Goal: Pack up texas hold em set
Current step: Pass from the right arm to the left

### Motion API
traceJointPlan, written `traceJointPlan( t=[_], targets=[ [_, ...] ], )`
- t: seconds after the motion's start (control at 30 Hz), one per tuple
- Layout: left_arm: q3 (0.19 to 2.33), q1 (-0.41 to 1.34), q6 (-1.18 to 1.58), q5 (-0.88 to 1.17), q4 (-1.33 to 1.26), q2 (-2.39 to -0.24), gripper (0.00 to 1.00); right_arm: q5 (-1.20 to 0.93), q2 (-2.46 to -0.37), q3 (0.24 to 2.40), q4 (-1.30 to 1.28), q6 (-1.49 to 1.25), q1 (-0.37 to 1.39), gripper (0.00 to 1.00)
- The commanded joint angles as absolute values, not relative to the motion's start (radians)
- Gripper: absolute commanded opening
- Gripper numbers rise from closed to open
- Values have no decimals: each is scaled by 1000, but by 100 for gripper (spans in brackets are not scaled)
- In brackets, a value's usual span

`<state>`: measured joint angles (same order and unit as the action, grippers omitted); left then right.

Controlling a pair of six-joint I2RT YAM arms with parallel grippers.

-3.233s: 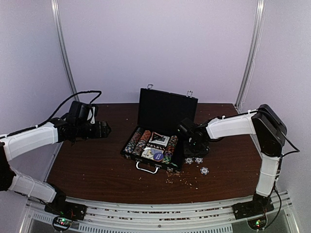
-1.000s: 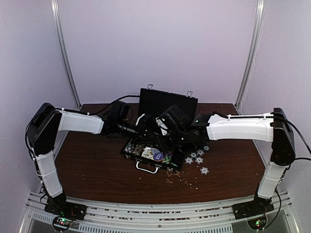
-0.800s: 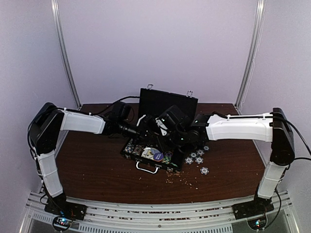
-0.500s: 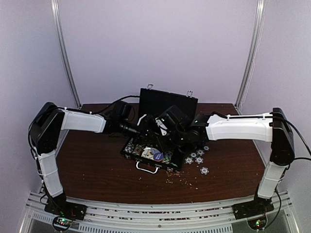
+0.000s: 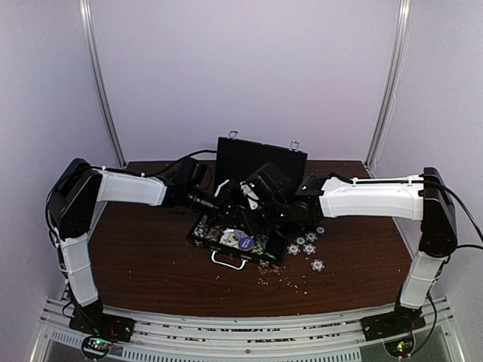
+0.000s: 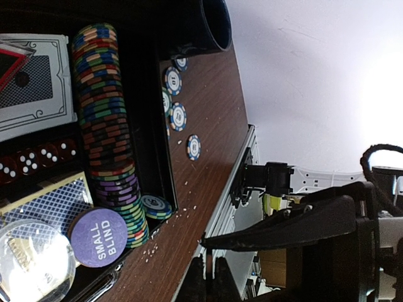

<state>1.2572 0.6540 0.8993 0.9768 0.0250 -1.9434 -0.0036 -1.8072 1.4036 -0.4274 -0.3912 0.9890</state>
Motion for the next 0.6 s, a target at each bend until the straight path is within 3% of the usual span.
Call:
traceJointPlan(
  t=[0.0,0.2,0.37,0.57],
  targets=[
    [1287,662,873,994,3,-1943,0,15,-1786,1409,-400,-402,991,28],
    [1280,659,867,992,-30,-1910,0,-26,-1691,1348,-376,-417,965,56],
    [1260,650,863,999,-91,-1875,0,-196,-1567,1221,-270,-478,880,60],
    [1238,649,854,1026,-178,-1828,0,-408,-1477,1092,-111,-601,793,58]
  ],
)
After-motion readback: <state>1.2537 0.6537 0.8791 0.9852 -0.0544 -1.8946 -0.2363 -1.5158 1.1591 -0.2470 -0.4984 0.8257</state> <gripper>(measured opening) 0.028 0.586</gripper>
